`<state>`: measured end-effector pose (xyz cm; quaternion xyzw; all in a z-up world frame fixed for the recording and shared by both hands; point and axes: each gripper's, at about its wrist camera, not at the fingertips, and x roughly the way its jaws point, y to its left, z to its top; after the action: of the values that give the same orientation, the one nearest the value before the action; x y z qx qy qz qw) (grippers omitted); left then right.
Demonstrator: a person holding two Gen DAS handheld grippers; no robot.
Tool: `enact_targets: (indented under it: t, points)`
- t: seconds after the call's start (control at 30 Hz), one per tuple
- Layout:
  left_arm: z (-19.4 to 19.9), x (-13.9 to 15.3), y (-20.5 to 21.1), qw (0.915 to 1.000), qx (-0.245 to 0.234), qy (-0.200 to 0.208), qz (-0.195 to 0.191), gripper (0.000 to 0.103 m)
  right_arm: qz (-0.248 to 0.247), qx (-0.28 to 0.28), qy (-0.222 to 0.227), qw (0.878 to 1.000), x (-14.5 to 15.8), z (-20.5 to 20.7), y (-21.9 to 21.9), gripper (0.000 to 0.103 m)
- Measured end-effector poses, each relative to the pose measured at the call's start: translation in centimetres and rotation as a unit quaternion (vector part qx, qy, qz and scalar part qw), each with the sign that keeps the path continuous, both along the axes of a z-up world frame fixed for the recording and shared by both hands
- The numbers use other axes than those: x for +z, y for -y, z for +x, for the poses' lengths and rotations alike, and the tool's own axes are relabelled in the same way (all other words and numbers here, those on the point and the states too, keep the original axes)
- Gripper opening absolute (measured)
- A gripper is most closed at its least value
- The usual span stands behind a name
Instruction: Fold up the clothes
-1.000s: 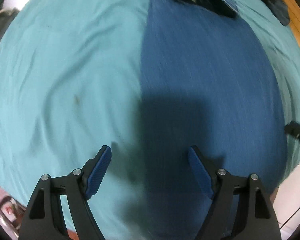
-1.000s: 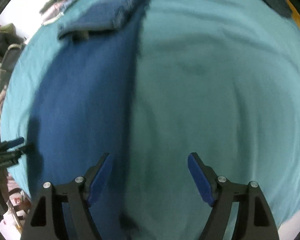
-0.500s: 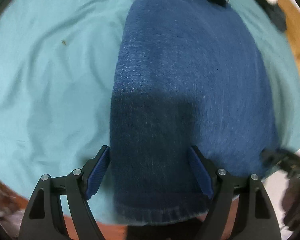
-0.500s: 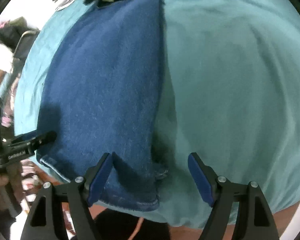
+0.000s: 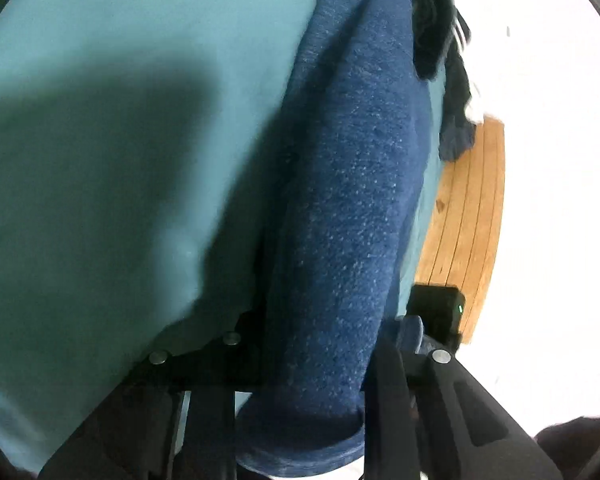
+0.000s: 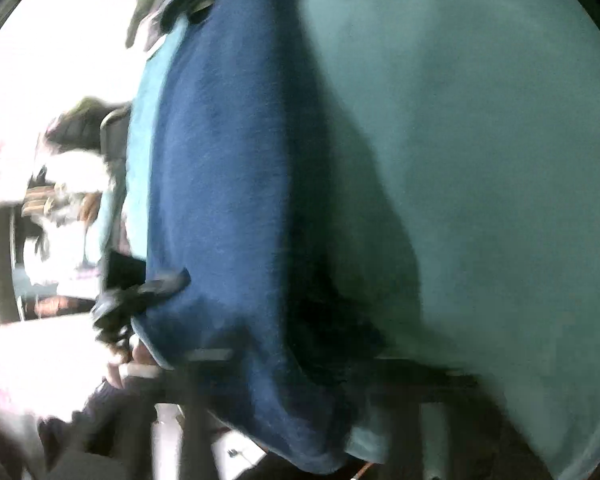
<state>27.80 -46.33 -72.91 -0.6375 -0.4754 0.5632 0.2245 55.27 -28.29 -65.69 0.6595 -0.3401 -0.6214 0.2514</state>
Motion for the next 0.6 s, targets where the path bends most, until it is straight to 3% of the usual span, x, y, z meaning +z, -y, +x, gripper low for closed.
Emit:
enact_targets:
  t: [0.07, 0.17, 0.33, 0.43, 0.6]
  points:
    - [0.5, 1.7, 0.5, 0.9998, 0.009, 0.006, 0.015, 0.017, -0.008, 0.008, -0.016, 1.000, 0.8, 0.0, 0.4, 0.014]
    - [0.6, 5.4, 1.8, 0.9983, 0.029, 0.014, 0.050, 0.017, -0.073, -0.045, -0.001, 0.996, 2.5, -0.6, -1.1, 0.013]
    - [-3.4, 13.7, 3.1, 0.9966, 0.030, -0.014, 0.075, 0.017, -0.174, -0.136, 0.007, 0.975, 7.7, -2.4, -3.4, 0.013]
    - [-8.6, 17.9, 3.6, 0.9967, 0.030, -0.030, 0.069, 0.017, -0.193, -0.155, -0.018, 0.969, 11.1, -5.3, -3.7, 0.013]
    - [-20.5, 20.4, 4.6, 0.9965, 0.030, -0.053, 0.057, 0.017, -0.206, -0.189, -0.062, 0.958, 16.0, -14.2, -4.1, 0.013]
